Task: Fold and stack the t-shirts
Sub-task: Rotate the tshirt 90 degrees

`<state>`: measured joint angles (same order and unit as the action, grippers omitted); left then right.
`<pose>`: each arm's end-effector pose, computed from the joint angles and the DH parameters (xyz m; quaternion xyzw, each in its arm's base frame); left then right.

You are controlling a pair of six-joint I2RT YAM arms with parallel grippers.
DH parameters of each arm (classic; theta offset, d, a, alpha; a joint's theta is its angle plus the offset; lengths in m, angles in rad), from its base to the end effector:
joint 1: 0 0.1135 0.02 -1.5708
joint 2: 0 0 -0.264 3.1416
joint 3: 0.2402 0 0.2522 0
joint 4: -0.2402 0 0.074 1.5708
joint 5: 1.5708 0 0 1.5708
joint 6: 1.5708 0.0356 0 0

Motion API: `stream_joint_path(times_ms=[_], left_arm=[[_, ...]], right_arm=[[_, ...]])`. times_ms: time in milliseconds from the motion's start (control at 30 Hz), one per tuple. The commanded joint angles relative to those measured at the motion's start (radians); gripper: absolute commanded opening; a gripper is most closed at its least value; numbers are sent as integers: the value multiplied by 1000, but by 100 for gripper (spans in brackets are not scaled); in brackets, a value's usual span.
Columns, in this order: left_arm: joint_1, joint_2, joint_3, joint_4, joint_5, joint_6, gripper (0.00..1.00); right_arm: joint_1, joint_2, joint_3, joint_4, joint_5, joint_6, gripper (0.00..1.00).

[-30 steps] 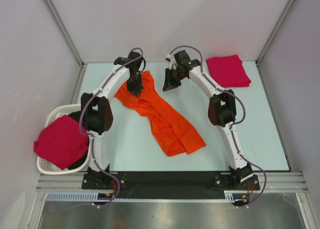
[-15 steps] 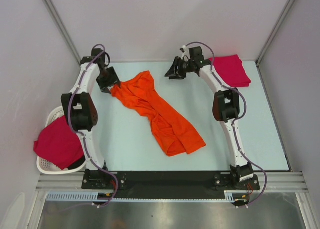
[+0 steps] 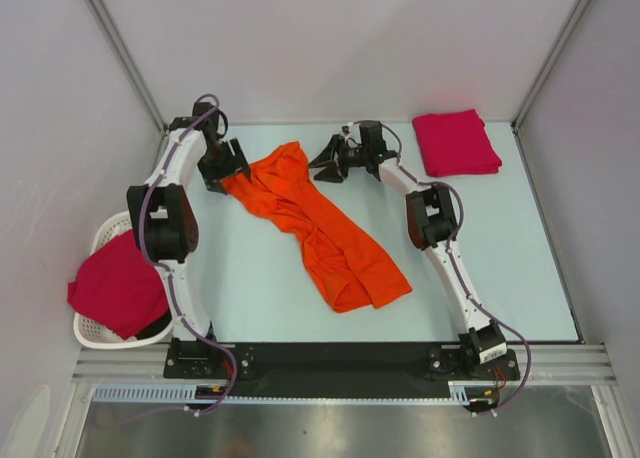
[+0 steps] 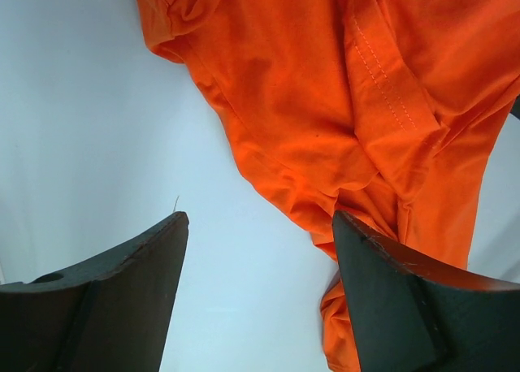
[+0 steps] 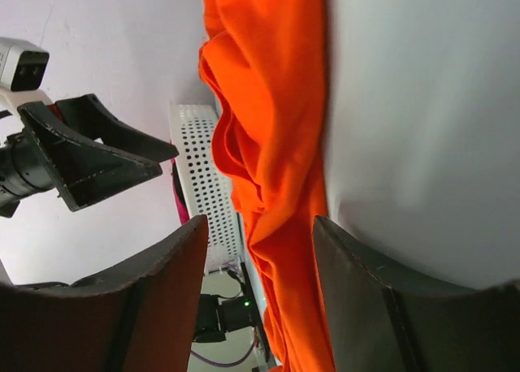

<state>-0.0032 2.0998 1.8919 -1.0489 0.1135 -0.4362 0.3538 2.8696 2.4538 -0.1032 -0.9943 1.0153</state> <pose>0.4391 -0.0054 0.2455 -0.2032 0.9650 -0.0887 0.1401 0.5560 0.2372 0.0940 0.0204 0.7967 0.5985 0.0810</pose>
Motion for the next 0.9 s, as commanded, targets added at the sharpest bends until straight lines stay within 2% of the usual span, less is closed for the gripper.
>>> stream_joint_path(times_ms=[0,433,533,600,667,733,767,867], left_arm=[[0,-69,-14,17,26,14,78],[0,-132,-47,20,25,22,78],[0,-152,-48,18,35,20,78],[0,-164,-48,20,32,19,78],[0,-170,-56,18,31,25,78],[0,-185,-74,18,26,27,78],[0,-190,-80,21,25,30,78],[-1,-189,-96,21,25,33,78]], right_arm=[[43,3,48,73,-37,62,60],[108,45,106,47,16,60,56],[114,45,111,-4,31,23,48],[113,42,117,-103,63,-47,32],[106,16,114,-212,88,-121,24],[102,-18,94,-278,167,-245,4],[102,-51,82,-303,190,-273,1],[94,-91,76,-340,293,-343,0]])
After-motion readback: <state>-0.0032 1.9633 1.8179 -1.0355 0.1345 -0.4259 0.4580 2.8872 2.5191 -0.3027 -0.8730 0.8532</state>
